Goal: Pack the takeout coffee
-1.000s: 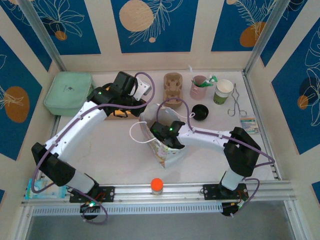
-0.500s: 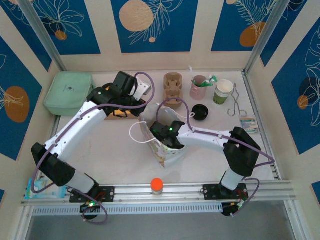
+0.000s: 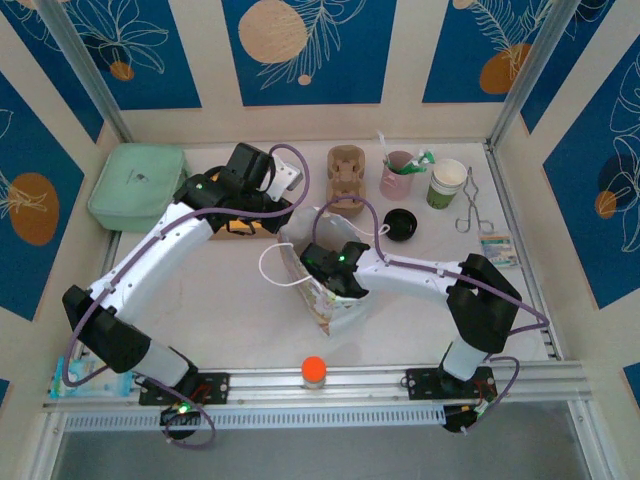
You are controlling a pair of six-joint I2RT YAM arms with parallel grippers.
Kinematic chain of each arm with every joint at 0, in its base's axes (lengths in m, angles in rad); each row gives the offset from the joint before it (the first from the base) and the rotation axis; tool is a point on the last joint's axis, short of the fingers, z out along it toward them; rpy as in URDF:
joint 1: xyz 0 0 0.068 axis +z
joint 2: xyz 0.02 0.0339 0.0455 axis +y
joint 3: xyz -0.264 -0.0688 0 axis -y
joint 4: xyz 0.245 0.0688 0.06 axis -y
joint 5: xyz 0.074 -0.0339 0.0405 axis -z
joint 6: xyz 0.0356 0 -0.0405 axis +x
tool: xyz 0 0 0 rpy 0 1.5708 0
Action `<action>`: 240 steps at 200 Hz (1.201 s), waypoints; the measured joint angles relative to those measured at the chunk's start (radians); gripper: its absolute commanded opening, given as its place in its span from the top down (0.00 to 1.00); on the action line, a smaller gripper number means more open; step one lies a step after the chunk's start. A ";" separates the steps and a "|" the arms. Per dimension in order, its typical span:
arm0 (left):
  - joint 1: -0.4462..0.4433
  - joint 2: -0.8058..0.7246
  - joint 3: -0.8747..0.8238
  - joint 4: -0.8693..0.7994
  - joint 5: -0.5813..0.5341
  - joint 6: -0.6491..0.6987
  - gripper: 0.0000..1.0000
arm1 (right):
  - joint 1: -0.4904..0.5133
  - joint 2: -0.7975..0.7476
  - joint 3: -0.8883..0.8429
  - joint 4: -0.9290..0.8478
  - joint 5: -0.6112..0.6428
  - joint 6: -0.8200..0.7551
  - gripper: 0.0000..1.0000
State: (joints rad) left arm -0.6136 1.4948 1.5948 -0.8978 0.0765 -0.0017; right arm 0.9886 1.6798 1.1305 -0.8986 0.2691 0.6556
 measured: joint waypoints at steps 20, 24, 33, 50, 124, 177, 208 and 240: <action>0.000 0.000 0.000 0.000 0.000 0.000 0.90 | -0.003 0.000 0.000 0.001 -0.007 -0.002 0.50; 0.000 0.000 0.000 0.000 0.000 0.000 0.90 | -0.003 0.000 0.000 0.001 -0.008 -0.003 0.50; 0.000 0.000 0.000 0.000 0.000 0.000 0.90 | -0.004 0.000 0.000 0.001 -0.009 -0.004 0.49; 0.000 0.000 0.000 0.000 0.000 0.000 0.90 | -0.005 0.000 0.000 0.001 -0.011 -0.005 0.47; 0.000 0.000 0.000 0.000 0.000 0.000 0.90 | -0.007 0.001 0.000 0.002 -0.016 -0.008 0.36; 0.000 0.000 0.000 0.000 0.000 0.000 0.90 | -0.009 0.004 0.002 0.000 -0.023 -0.011 0.22; 0.000 0.000 0.000 0.000 0.000 0.000 0.90 | -0.011 0.006 0.002 0.002 -0.031 -0.011 0.02; 0.000 0.000 0.000 0.000 0.001 0.000 0.90 | -0.015 0.013 0.013 0.023 -0.034 -0.008 0.01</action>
State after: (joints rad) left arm -0.6140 1.4948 1.5948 -0.8982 0.0772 -0.0017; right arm 0.9737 1.6924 1.1435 -0.8753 0.2348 0.6479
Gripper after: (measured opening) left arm 0.097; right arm 0.989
